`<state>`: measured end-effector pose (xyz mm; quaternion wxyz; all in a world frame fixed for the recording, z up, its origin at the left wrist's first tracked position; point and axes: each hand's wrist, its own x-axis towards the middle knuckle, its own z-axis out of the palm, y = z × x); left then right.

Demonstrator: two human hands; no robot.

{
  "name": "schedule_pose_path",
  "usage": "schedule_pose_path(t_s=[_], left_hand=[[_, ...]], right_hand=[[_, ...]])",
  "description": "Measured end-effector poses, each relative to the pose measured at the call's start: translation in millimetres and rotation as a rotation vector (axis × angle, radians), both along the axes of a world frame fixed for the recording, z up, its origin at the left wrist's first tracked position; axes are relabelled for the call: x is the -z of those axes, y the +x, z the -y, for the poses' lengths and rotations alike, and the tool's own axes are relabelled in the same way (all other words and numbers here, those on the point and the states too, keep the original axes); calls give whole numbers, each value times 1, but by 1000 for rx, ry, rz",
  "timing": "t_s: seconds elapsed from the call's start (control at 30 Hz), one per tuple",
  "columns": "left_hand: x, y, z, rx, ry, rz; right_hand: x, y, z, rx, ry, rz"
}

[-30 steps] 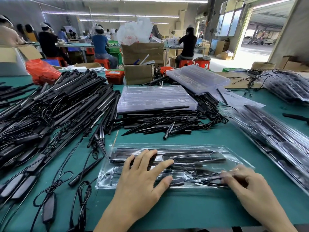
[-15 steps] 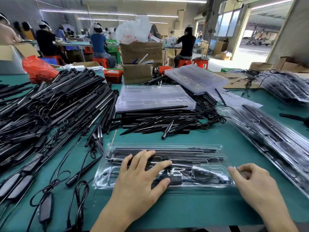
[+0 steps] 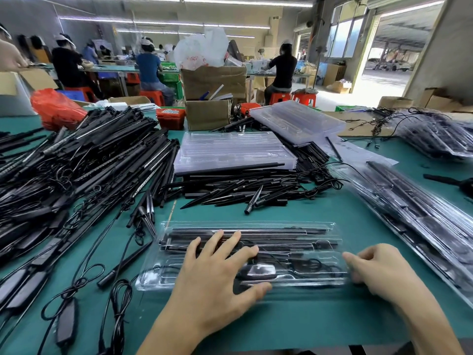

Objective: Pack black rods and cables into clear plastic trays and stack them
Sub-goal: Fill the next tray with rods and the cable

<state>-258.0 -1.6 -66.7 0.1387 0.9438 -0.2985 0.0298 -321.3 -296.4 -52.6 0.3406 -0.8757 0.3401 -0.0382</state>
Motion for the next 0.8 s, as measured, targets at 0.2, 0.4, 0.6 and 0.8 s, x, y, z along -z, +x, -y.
schedule_pose_path(t_s=[0.2, 0.4, 0.6, 0.8], left_hand=[[-14, -9, 16, 67, -68, 115], [-11, -12, 28, 122, -117, 314], [-1, -14, 26, 157, -165, 489], [7, -33, 40, 360, -296, 761]], right_hand=[[1, 0, -1, -18, 60, 44], [-5, -1, -1, -12, 173, 62], [-5, 1, -7, -18, 280, 99], [-2, 1, -5, -45, 276, 99]])
